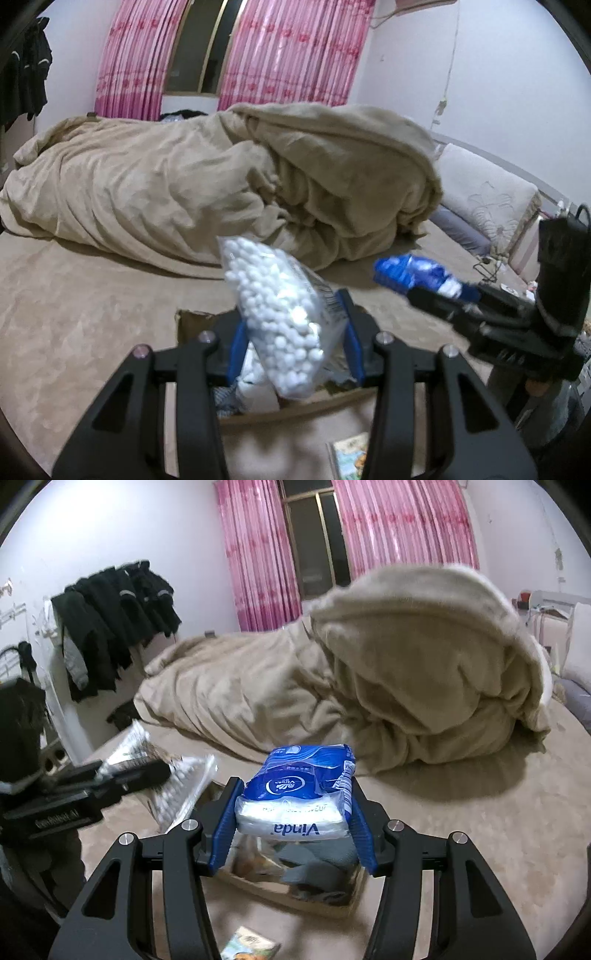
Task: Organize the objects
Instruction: 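Place the cotton ball bag and Vinda pack into the box, opening both tools, then grasp the small cartoon tissue pack with the right tool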
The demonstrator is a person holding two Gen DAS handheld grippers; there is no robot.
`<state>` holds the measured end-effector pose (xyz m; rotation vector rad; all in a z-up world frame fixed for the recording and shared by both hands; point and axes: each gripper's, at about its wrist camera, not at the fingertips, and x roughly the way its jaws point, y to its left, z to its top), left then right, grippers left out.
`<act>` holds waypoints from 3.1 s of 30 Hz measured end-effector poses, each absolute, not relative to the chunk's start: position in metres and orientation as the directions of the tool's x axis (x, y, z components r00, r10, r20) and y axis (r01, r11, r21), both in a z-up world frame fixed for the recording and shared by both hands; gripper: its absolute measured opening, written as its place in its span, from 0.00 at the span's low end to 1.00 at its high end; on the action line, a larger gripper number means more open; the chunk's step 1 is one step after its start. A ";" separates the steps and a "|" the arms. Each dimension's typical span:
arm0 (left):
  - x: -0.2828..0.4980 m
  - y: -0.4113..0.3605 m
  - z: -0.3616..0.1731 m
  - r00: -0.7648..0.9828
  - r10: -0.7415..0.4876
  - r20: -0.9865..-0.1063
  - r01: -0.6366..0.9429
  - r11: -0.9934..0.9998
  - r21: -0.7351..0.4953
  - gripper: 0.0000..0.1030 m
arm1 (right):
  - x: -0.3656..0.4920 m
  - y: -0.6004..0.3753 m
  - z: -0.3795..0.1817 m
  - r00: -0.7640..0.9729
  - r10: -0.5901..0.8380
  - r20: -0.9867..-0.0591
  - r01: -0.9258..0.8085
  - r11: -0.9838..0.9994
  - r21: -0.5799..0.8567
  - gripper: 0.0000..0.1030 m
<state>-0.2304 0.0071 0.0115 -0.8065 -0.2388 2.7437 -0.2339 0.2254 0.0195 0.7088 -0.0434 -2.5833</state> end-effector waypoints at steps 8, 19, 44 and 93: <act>-0.267 0.009 -0.032 -0.769 0.283 -0.573 -0.175 -0.956 -0.236 0.43 | -0.276 0.203 -0.049 -0.680 -0.448 -0.580 0.430 -0.885 0.180 0.56; -0.299 0.026 -0.073 -0.698 0.315 -0.644 -0.179 -0.946 -0.268 0.43 | -0.292 0.219 -0.079 -0.666 -0.438 -0.604 0.389 -0.895 0.219 0.79; -0.209 0.031 -0.010 -0.762 0.172 -0.624 -0.155 -0.985 -0.083 0.87 | -0.205 0.259 -0.010 -0.791 -0.367 -0.489 0.334 -0.929 0.156 0.81; -0.128 -0.046 -0.135 -0.681 0.087 -0.727 0.009 -0.992 -0.128 0.93 | -0.163 0.167 -0.139 -0.562 -0.305 -0.769 0.351 -0.930 0.113 0.61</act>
